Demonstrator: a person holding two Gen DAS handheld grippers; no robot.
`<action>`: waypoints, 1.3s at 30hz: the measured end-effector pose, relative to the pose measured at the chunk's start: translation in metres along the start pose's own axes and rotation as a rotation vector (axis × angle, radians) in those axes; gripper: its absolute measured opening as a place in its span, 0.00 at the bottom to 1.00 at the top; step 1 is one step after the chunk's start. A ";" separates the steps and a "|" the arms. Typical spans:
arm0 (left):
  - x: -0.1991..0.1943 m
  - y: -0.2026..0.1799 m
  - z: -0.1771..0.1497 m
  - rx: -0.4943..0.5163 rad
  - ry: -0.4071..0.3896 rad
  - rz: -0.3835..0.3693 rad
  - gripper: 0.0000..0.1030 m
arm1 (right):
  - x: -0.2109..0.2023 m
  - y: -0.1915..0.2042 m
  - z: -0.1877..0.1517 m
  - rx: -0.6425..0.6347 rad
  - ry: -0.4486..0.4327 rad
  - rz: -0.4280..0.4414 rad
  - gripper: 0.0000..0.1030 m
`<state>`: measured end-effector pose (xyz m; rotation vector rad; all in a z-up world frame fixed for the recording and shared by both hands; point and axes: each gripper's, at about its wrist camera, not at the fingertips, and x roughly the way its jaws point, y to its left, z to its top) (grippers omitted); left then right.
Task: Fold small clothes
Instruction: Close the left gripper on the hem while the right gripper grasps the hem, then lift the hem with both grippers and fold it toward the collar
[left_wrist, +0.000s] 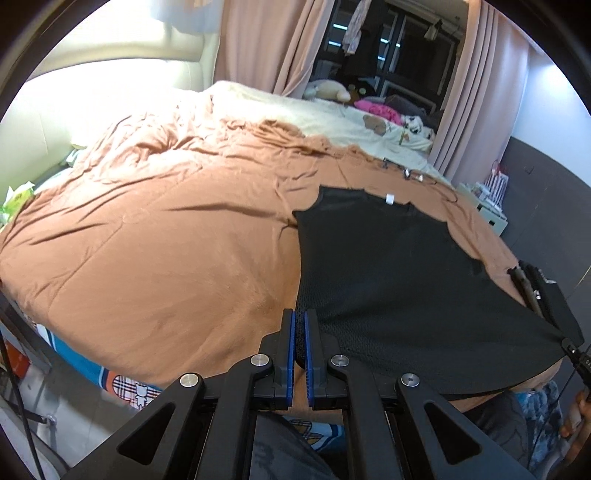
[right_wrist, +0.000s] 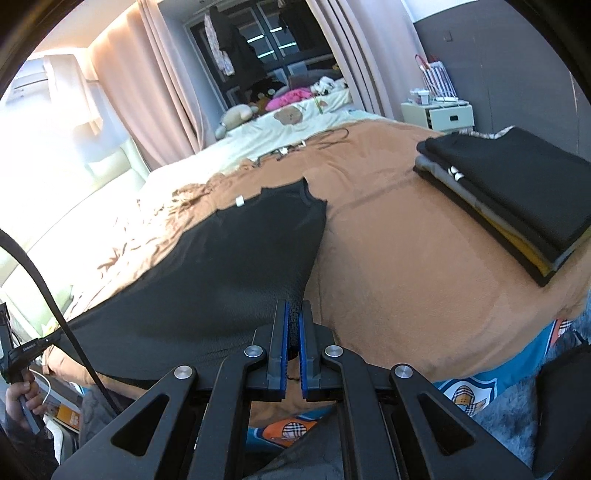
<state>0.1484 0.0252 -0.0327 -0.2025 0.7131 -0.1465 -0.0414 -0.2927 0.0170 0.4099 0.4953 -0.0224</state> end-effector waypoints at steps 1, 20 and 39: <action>-0.006 0.001 -0.001 -0.001 -0.009 -0.003 0.04 | -0.002 -0.001 -0.001 -0.004 -0.002 0.000 0.01; -0.086 0.010 -0.040 -0.019 -0.126 -0.065 0.04 | -0.055 0.004 -0.018 -0.084 -0.075 0.030 0.01; -0.045 0.000 -0.003 0.030 -0.103 -0.047 0.04 | 0.009 0.012 0.027 -0.082 -0.069 0.014 0.01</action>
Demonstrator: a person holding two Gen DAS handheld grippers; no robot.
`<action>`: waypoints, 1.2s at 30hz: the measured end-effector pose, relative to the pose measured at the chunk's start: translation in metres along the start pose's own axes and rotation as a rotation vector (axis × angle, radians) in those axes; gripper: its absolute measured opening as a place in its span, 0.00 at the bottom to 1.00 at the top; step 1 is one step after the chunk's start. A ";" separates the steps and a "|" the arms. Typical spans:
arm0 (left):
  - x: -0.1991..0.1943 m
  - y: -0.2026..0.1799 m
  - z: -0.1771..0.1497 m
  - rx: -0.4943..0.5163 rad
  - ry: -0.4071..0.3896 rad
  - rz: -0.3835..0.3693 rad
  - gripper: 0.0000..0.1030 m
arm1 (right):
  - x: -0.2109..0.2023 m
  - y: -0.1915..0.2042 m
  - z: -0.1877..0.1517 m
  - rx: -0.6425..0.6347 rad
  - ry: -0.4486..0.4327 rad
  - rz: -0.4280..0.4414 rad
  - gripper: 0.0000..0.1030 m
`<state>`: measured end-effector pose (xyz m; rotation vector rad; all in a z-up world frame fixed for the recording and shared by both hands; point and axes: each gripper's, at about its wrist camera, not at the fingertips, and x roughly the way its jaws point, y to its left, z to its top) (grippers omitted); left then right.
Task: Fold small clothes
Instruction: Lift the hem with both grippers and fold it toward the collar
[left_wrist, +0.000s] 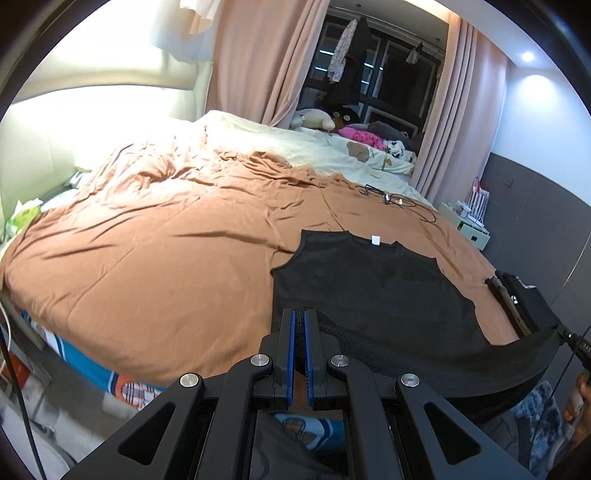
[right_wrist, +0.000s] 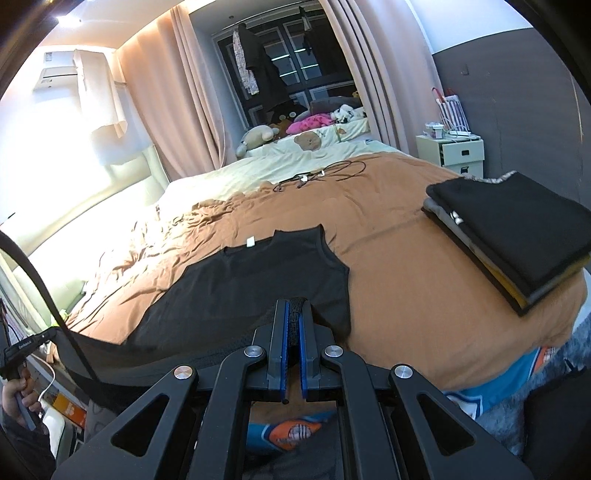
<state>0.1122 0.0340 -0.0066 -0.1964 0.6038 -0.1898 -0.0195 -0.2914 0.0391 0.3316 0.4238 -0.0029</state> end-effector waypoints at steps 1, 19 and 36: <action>0.007 -0.001 0.007 0.006 0.004 0.002 0.04 | 0.008 0.000 0.004 0.001 0.003 -0.002 0.01; 0.131 -0.009 0.081 0.082 0.143 0.049 0.04 | 0.130 -0.009 0.078 0.026 0.094 -0.035 0.01; 0.248 0.003 0.107 0.050 0.338 0.092 0.04 | 0.253 -0.031 0.128 0.033 0.280 -0.067 0.01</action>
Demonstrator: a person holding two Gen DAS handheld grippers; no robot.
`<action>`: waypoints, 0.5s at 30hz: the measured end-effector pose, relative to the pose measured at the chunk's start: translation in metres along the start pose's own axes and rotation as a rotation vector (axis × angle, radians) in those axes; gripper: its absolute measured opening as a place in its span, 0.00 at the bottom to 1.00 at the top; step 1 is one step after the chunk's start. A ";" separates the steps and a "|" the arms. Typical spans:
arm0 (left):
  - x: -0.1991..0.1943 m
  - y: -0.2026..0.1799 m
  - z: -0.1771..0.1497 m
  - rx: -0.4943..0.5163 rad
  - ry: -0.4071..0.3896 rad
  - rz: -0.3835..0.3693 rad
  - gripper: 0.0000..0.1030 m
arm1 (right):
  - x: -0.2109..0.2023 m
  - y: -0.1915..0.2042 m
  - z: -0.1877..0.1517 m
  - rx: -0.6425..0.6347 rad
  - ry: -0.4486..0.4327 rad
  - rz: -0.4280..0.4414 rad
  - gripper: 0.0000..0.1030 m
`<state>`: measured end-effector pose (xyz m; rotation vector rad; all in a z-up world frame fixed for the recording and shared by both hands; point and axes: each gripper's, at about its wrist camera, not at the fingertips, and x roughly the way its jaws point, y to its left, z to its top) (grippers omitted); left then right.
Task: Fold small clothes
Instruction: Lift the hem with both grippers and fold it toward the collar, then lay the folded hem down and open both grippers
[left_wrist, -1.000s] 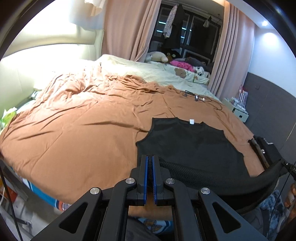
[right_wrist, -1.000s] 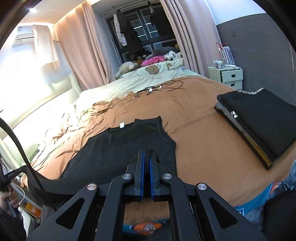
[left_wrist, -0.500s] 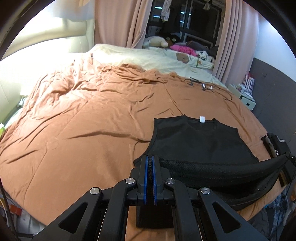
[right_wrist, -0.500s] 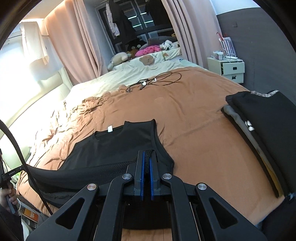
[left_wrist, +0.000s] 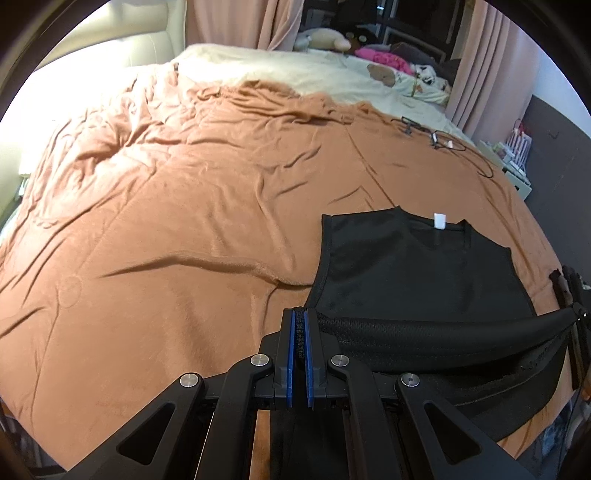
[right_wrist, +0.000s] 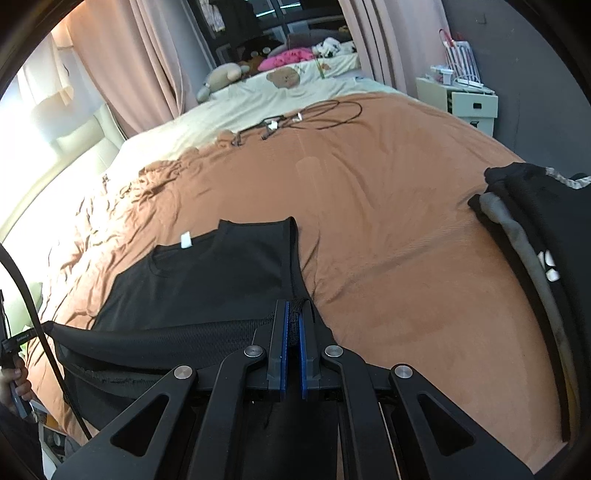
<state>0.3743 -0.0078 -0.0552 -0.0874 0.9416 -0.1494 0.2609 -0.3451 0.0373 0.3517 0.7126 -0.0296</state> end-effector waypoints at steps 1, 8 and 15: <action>0.005 0.000 0.003 -0.002 0.007 0.001 0.04 | 0.004 -0.001 0.004 -0.001 0.006 -0.002 0.01; 0.038 0.003 0.021 -0.013 0.069 0.016 0.06 | 0.038 -0.009 0.020 0.054 0.081 -0.012 0.02; 0.049 0.008 0.025 -0.021 0.087 0.037 0.67 | 0.050 -0.012 0.030 0.037 0.117 -0.034 0.25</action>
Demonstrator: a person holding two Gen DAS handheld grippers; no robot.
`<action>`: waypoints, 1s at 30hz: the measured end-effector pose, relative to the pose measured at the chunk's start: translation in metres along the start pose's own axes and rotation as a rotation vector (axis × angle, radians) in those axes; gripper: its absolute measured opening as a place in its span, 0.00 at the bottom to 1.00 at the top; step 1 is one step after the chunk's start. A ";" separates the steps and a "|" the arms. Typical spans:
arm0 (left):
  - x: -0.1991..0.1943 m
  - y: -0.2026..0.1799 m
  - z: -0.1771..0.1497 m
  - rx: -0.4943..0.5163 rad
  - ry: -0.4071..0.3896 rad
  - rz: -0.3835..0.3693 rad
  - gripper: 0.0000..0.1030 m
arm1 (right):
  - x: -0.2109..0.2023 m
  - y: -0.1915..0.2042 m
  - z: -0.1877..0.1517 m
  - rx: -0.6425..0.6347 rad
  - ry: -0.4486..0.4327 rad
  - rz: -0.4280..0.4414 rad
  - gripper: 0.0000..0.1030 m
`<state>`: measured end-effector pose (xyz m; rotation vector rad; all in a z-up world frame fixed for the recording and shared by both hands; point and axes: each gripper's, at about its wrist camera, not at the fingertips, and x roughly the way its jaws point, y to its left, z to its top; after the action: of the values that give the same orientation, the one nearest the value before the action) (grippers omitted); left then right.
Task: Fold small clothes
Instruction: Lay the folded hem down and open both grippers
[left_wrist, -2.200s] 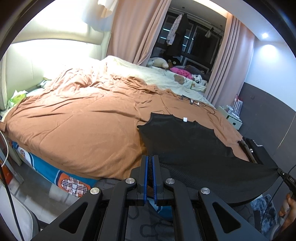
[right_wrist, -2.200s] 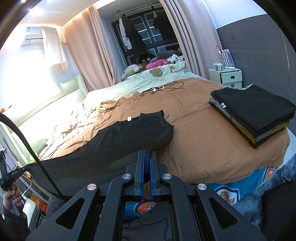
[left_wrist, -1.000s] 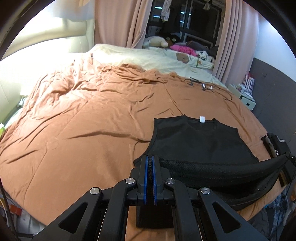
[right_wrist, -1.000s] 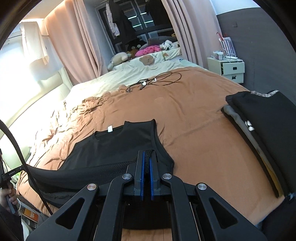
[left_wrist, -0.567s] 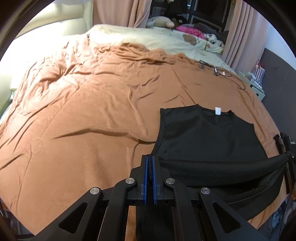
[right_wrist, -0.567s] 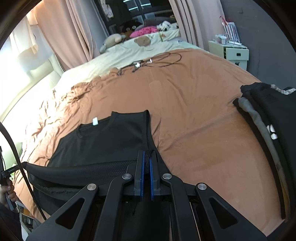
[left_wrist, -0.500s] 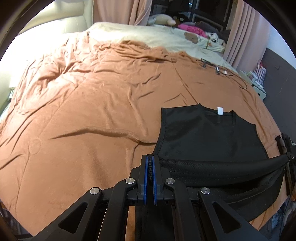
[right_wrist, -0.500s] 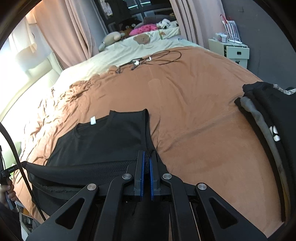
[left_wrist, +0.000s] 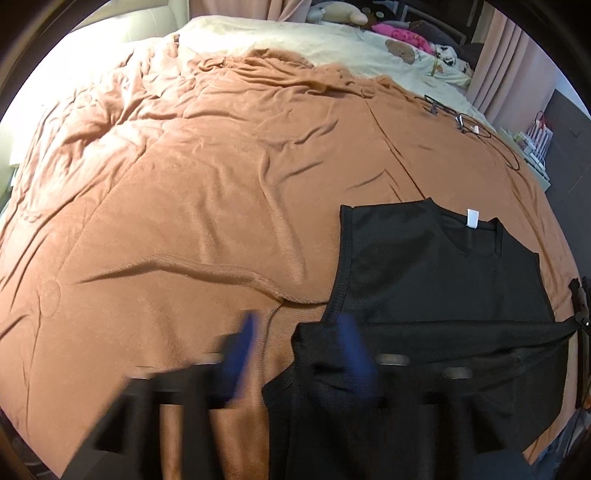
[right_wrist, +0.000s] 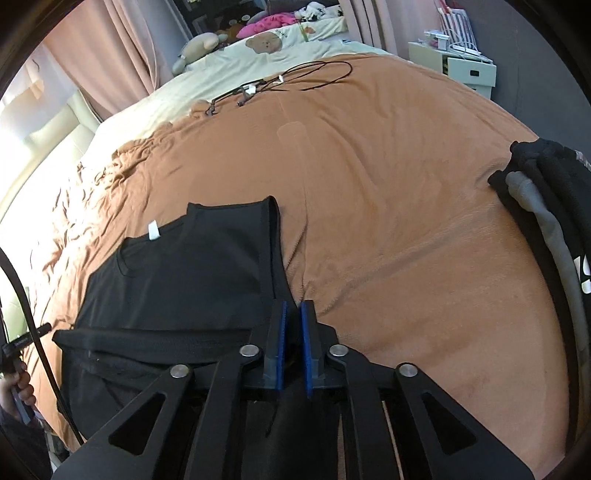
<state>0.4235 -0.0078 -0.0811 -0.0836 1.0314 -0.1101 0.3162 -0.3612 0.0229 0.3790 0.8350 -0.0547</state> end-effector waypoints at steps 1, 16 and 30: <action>-0.003 0.001 -0.001 0.007 -0.015 0.002 0.76 | -0.001 0.000 0.000 -0.003 -0.007 0.000 0.52; 0.002 -0.019 -0.034 0.275 0.077 0.012 0.77 | -0.003 0.006 -0.030 -0.198 0.062 -0.005 0.71; 0.046 -0.041 -0.049 0.423 0.170 0.160 0.77 | 0.055 0.024 -0.035 -0.308 0.220 -0.133 0.71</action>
<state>0.4023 -0.0548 -0.1403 0.3975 1.1605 -0.1898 0.3330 -0.3216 -0.0313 0.0388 1.0676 -0.0070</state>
